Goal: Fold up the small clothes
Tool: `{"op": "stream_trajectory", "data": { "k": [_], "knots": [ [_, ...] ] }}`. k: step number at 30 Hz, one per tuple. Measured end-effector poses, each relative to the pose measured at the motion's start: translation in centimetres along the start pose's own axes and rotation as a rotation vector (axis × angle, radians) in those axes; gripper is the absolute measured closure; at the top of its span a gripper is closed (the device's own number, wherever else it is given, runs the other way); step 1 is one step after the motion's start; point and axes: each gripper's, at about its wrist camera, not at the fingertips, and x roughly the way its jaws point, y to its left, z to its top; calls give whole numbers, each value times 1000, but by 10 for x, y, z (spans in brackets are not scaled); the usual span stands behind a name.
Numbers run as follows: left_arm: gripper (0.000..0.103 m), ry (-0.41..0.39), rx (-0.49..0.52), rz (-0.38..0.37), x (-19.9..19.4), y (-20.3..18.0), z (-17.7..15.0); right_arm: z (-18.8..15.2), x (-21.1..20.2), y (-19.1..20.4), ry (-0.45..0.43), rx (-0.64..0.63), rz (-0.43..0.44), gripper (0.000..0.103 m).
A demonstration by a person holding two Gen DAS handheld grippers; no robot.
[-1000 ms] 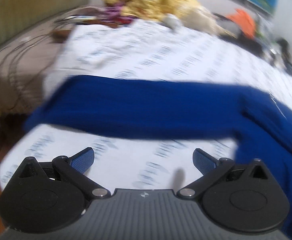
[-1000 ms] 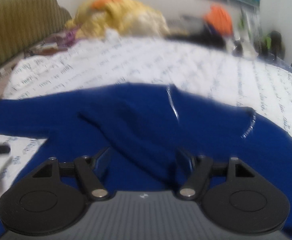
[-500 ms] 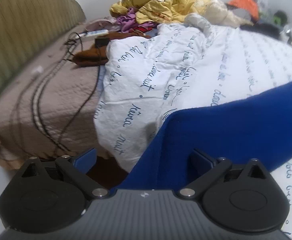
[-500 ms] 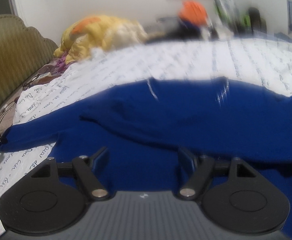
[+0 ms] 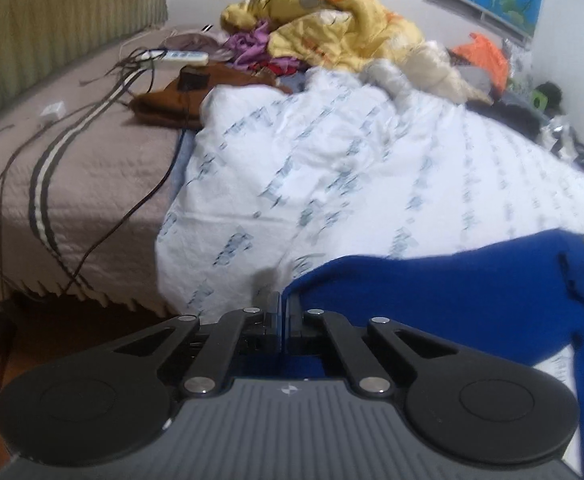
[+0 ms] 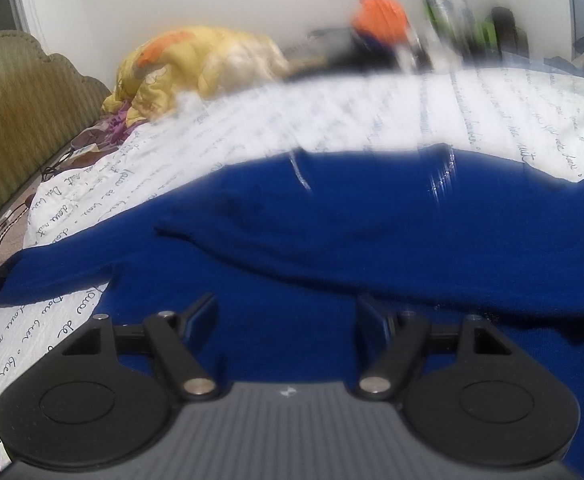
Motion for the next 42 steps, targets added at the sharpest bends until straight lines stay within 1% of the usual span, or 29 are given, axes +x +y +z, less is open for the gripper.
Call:
{"op": "stream_trajectory", "data": {
  "k": [2,3,5,7,8,10,13,16,18,21,22,25,27,28,29,30,31,32,33,35,36,39,42],
  "knots": [
    [103,0,-20,-45,-12,-10,7,0,-2,-2,-2,2,0,28],
    [103,0,-28,-82,-20,-17,10,1,-3,-3,-3,4,-4,28],
    [103,9,-41,-186,-34,-36,19,1,-6,-5,-9,10,-9,28],
    [103,37,-50,-297,-46,-60,26,2,-9,-6,-17,17,-10,28],
    [103,55,-49,-364,-51,-75,30,3,-11,-6,-21,19,-11,28],
    [103,86,-33,-466,-57,-104,34,3,-14,-7,-29,22,-10,28],
    [103,146,-16,-598,-55,-150,34,3,-19,-10,-43,28,-15,28],
    [103,227,-46,-729,-38,-195,29,2,-25,-17,-54,46,-30,28],
    [103,273,-50,-780,-20,-228,22,2,-30,-24,-59,65,-42,27],
    [103,327,-21,-800,9,-271,11,0,-38,-36,-70,92,-58,27],
    [103,339,-6,-793,19,-283,7,0,-40,-38,-74,96,-62,27],
    [102,374,38,-749,50,-308,-3,-2,-44,-46,-79,113,-49,27],
    [96,388,43,-705,61,-312,-4,-4,-43,-51,-71,137,-28,27],
    [79,387,41,-684,63,-310,-3,-5,-42,-53,-64,151,-20,27],
    [48,377,41,-679,60,-306,0,-6,-40,-53,-58,161,-13,27],
    [33,347,42,-681,57,-301,2,-7,-38,-53,-53,167,1,27],
    [13,301,43,-676,49,-296,6,-9,-37,-52,-46,171,24,27],
    [10,241,57,-657,40,-289,8,-10,-34,-50,-38,174,54,27],
    [10,198,86,-630,32,-285,10,-11,-30,-46,-28,175,91,27],
    [10,141,125,-568,17,-273,11,-13,-24,-37,-11,170,153,27],
    [10,116,123,-541,11,-265,10,-13,-19,-30,3,164,179,27],
    [10,69,82,-476,5,-241,4,-13,-5,-8,34,135,223,27],
    [10,49,47,-412,4,-224,-5,-12,14,12,66,127,284,27]
  ]
}}
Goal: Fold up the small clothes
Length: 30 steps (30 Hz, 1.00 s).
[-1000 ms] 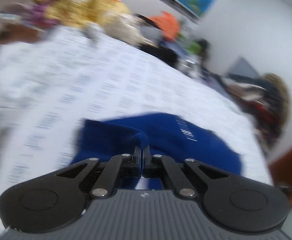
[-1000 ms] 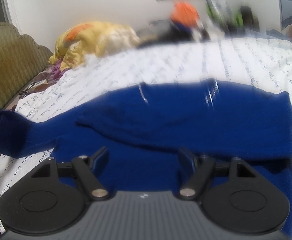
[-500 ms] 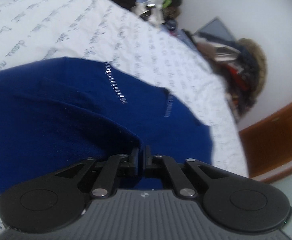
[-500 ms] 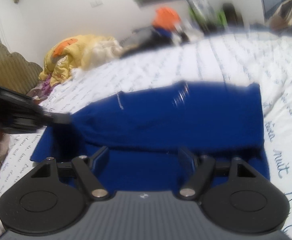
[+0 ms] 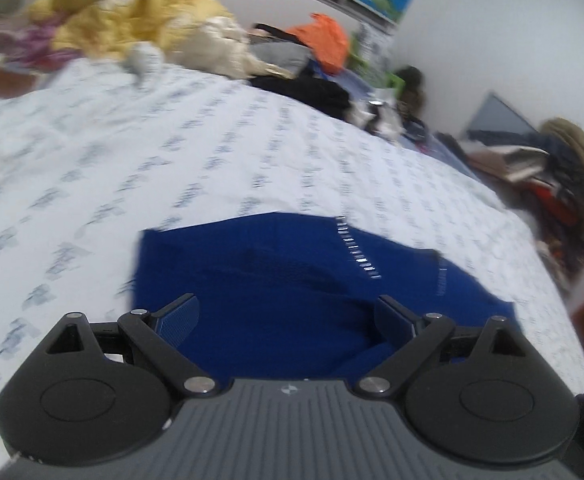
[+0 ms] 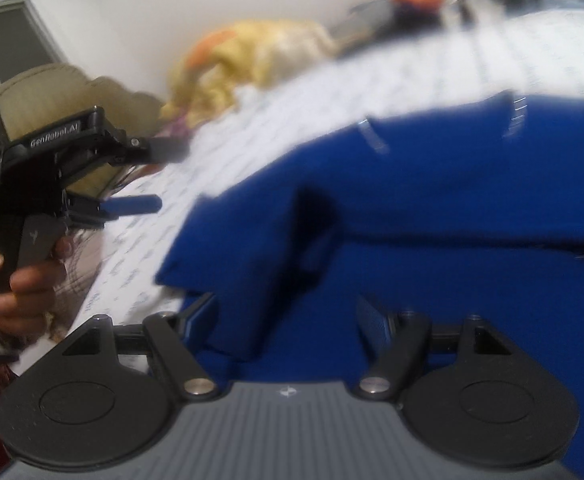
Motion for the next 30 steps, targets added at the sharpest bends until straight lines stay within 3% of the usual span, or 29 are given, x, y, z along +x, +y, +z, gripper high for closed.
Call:
{"op": "stream_trajectory", "data": {
  "k": [3,4,6,7,9,11,14,18,20,22,24,25,27,30],
  "knots": [
    [10,5,-27,23,-1,9,-9,1,23,7,38,20,64,29],
    [10,10,-34,25,0,12,-10,1,28,9,46,23,73,35],
    [10,18,-33,38,1,15,-13,1,35,14,68,13,62,90],
    [11,18,-27,50,5,14,-15,2,36,14,78,26,66,96],
    [11,11,-4,71,5,12,-17,2,26,7,60,35,88,97],
    [11,6,24,86,5,7,-20,7,10,3,28,0,48,98],
    [10,13,59,86,9,-3,-24,25,-25,-13,-38,-61,-49,98],
    [10,49,85,60,22,-18,-33,57,-65,-34,-105,-199,-310,98],
    [10,64,101,55,29,-28,-38,71,-66,-47,-100,-243,-436,97],
    [10,69,125,48,33,-35,-44,77,-56,-60,-92,-274,-632,91],
    [10,69,165,48,33,-41,-49,78,-55,-72,-117,-233,-784,68],
    [10,68,188,53,34,-44,-52,75,-63,-79,-150,-177,-789,61],
    [10,70,220,66,35,-48,-55,65,-86,-95,-230,-10,-652,33],
    [10,76,226,74,37,-48,-57,48,-114,-129,-311,288,-447,29]
  ]
}}
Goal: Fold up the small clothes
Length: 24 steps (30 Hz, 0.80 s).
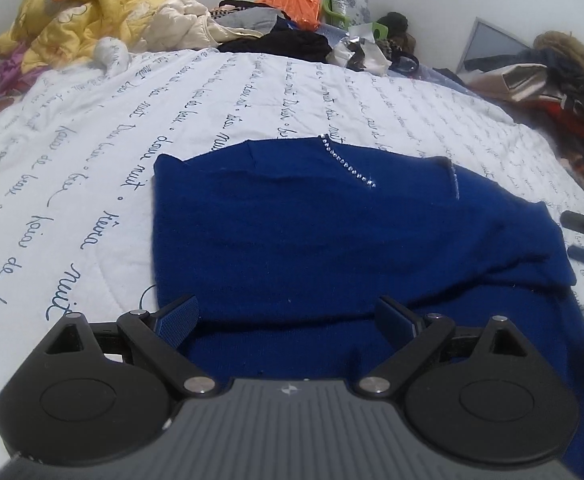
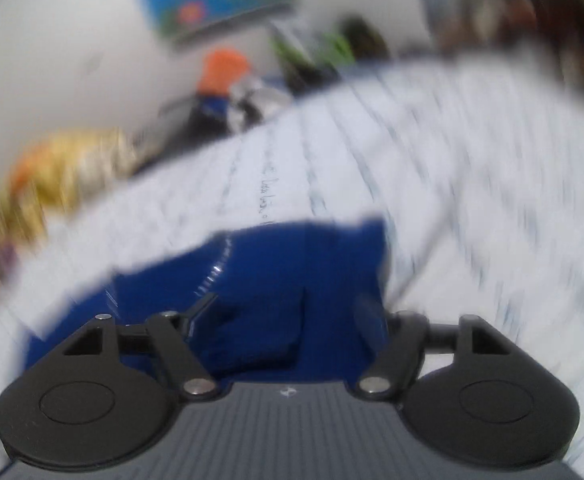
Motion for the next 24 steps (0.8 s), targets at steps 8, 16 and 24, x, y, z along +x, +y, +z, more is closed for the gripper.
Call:
{"op": "stream_trajectory", "data": {
  "k": [8,16,24],
  "knots": [
    [9,12,-6,-5,3,-4,-3,-19,31,-27,154,336,242,29],
    [9,-11,-8,28,-2,0,-4,-12,50,-22,104,280,130,98],
    [9,-22,-54,64,-4,19,0,17,19,-21,-43,109,19,98]
  ]
}}
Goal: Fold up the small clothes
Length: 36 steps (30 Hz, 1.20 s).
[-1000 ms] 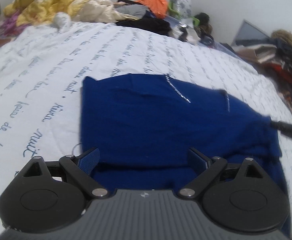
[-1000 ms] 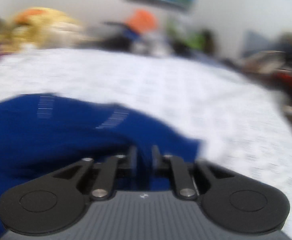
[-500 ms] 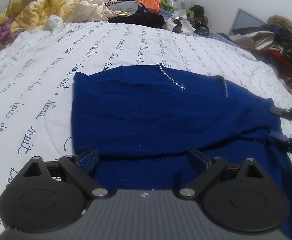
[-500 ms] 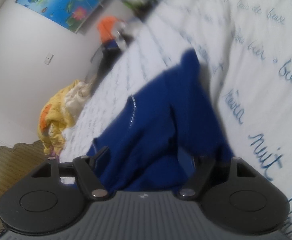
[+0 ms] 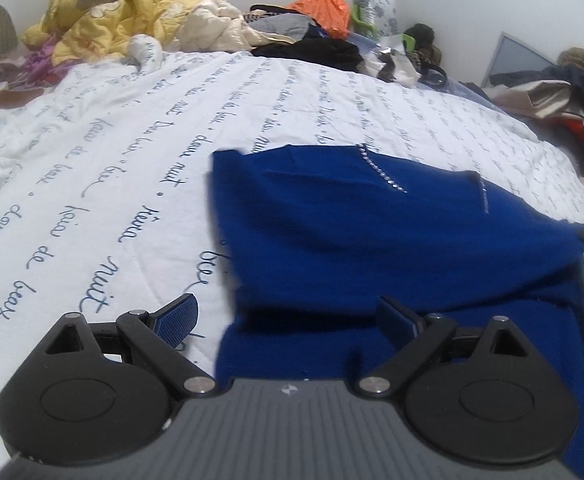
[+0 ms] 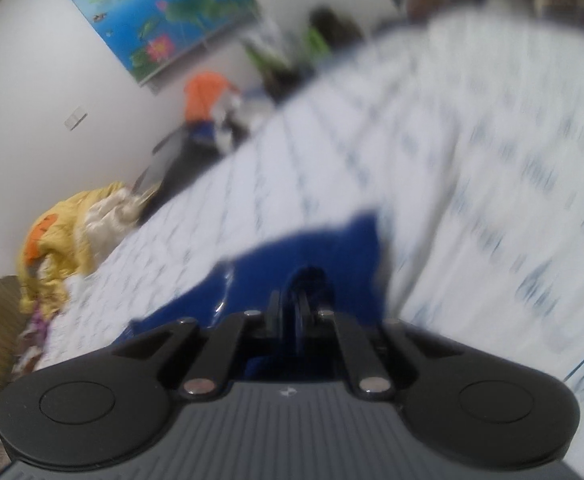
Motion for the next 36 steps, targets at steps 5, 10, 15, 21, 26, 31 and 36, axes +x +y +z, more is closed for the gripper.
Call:
{"op": "stream_trajectory", "data": {
  "k": [5,10,15,21,26,31,36],
  "knots": [
    [9,19,-14,21,8,7,-2,2,10,-3,44,-83,-64,96],
    [9,24,13,59,8,15,-11,-12,12,-4,69,-123,-131,93],
    [8,24,22,122,10,28,-14,-23,-10,7,51,-208,-150,31],
    [8,1,-22,117,-8,41,-15,-49,-39,20,15,-441,-277,22],
    [6,-4,-49,-120,-35,34,-37,-78,-84,21,24,-400,-62,22],
    [2,-97,-106,-311,-66,22,-70,-124,-114,39,47,-448,102,22],
    [2,-99,5,-384,-79,-12,-94,-160,-126,75,45,-639,87,22]
  ]
}}
